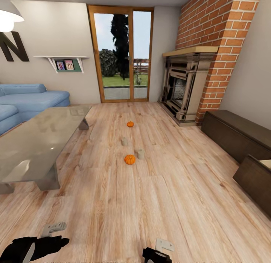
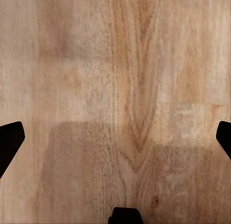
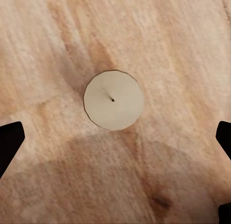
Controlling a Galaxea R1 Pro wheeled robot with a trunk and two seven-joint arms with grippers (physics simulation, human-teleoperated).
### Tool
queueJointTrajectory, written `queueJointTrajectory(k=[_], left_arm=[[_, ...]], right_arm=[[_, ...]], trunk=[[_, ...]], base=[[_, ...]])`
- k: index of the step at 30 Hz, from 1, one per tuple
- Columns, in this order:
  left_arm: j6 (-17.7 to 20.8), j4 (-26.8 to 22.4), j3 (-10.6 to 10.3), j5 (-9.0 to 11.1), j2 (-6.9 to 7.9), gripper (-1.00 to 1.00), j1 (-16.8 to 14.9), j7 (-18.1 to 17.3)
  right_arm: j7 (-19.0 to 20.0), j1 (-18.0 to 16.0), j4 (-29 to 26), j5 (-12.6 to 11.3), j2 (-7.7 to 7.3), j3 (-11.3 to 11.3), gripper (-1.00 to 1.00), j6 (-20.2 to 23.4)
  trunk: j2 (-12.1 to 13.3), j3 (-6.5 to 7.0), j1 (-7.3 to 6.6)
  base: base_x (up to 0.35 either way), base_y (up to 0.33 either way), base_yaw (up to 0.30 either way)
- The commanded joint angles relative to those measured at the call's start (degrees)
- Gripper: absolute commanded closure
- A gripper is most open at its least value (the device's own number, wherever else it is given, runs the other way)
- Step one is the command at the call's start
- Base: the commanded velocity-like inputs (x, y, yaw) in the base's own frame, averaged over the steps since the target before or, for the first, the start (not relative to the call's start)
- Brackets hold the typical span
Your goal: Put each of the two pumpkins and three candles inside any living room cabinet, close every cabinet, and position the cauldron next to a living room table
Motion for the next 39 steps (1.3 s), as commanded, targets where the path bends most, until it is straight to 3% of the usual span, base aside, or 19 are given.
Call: queueJointTrajectory(k=[1, 11, 22, 36, 39], left_arm=[[0.66, -1.03, 0.09, 0.56, 0.0, -1.0, -0.02, 0.14], [1.79, -5.12, -0.43, 0.5, -2.48, -1.0, -0.02, 0.2], [1.84, -8.66, -0.38, 0.51, -2.55, -1.0, -0.02, 0.2], [2.42, -9.17, -0.36, 0.57, -2.55, -1.0, -0.02, 0.15], [3.24, -9.2, -0.34, 0.59, -2.57, -1.0, -0.02, 0.14]], right_arm=[[-0.36, -0.07, -0.01, -0.11, 0.0, 0.31, -1.0, 0.14], [-0.27, -0.07, -0.01, -0.02, 0.0, 0.67, -1.0, -0.1], [-0.27, -0.07, -0.08, -0.11, 0.0, 0.54, -1.0, -0.17], [-0.27, -0.07, -0.01, -0.19, 0.0, 0.44, -1.0, -0.18], [-0.31, -0.07, -0.01, -0.18, 0.0, 0.42, -1.0, -0.18]], trunk=[[-0.44, -0.24, 0.22], [-0.83, -0.41, 0.43], [-0.83, -0.41, 0.43], [-0.83, -0.41, 0.43], [-2.03, -0.95, 1.09]], base=[[0.0, 0.0, 0.0], [0.0, 0.0, 0.0], [0.0, 0.0, 0.0], [0.0, 0.0, 0.0], [0.0, 0.0, 0.0]])
